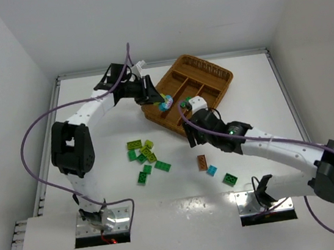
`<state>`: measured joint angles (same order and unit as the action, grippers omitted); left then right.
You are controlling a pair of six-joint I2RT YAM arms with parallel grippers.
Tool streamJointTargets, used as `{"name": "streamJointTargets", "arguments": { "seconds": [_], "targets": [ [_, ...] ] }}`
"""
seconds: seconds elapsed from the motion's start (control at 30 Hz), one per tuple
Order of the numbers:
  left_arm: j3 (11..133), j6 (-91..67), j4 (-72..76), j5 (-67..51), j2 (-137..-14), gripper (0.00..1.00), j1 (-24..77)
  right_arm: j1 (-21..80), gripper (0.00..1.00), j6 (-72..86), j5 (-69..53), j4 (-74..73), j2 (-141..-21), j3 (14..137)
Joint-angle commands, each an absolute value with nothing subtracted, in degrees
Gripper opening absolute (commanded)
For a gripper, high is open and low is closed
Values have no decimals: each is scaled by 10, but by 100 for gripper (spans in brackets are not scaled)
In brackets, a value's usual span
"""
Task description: Sort the legos into containers by color
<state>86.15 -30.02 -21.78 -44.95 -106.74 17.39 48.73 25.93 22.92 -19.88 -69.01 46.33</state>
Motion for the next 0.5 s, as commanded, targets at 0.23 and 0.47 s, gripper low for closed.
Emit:
{"name": "streamJointTargets", "arguments": {
  "seconds": [0.23, 0.47],
  "targets": [
    [909, -246, -318, -285, -1039, 0, 154, 483, 47, 276, 94, -209, -760, 498],
    [852, -246, -318, -279, -988, 0, 117, 495, 51, 288, 44, -129, -847, 485]
  ]
}}
